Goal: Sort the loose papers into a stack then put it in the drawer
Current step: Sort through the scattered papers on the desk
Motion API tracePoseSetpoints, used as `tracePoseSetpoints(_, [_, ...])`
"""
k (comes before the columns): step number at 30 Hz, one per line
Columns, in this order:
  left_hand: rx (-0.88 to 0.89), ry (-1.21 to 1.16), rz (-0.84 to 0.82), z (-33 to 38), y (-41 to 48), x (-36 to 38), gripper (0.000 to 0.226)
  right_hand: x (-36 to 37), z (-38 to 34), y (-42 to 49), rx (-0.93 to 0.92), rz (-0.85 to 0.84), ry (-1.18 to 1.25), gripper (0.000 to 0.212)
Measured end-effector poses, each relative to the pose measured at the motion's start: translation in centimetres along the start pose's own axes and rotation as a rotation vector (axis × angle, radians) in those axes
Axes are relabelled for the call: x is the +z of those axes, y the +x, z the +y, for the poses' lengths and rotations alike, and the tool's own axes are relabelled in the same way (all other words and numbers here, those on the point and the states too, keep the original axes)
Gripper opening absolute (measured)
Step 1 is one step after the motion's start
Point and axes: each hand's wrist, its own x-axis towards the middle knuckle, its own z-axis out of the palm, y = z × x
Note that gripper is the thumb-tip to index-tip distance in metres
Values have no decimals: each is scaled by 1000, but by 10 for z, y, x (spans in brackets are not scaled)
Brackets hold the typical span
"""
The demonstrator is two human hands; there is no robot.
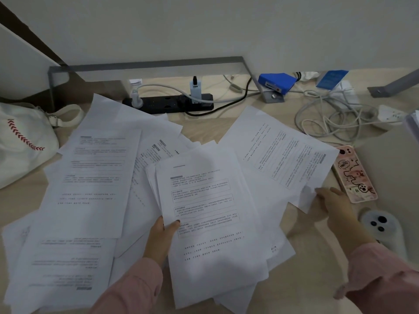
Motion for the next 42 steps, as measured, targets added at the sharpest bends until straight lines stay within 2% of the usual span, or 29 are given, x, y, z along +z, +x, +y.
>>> tracePoseSetpoints(2, [1,3,8,-2,0,0,19,3,0,1,26,-84,58,17])
tracePoseSetpoints(5, [13,3,14,-4,-1,1,18,12,2,-1,53,-163,119,8])
tracePoseSetpoints(10, [-1,-9,23,-3,-1,2,17,25,-1,-4,-32,-194,103,24])
tracePoseSetpoints(13, [-13,-1,30,-4,-2,2,18,29,-15,-14,-193,-101,11,30])
tracePoseSetpoints(16, [-5,8,26,-4,-3,2,20,26,-38,-32,-443,48,-41,22])
tracePoseSetpoints(19, [2,2,9,-3,-4,1,16,16,-60,-58,-655,111,72,8])
tracePoseSetpoints(22, [-2,-16,2,-2,-5,0,19,7,-75,-76,-698,122,259,11])
tracePoseSetpoints(25, [29,13,-20,2,-6,-2,20,0,-81,-87,-606,23,397,13])
tracePoseSetpoints(28, [25,44,-59,7,-7,-9,23,-1,-74,-88,-469,-297,458,25])
tracePoseSetpoints(30, [14,59,-92,11,-6,-17,31,0,-66,-85,-387,-487,376,31])
tracePoseSetpoints(32, [0,65,-123,14,-6,-23,34,2,-56,-81,-288,-608,256,31])
tracePoseSetpoints(36, [-28,49,-114,15,1,-36,23,7,-39,-73,-151,-773,-91,28])
tracePoseSetpoints(39, [0,74,-113,13,2,-49,22,18,-39,-70,-189,-707,-355,21])
tracePoseSetpoints(42, [-16,96,-135,11,3,-60,32,35,-45,-70,-356,-583,-736,15])
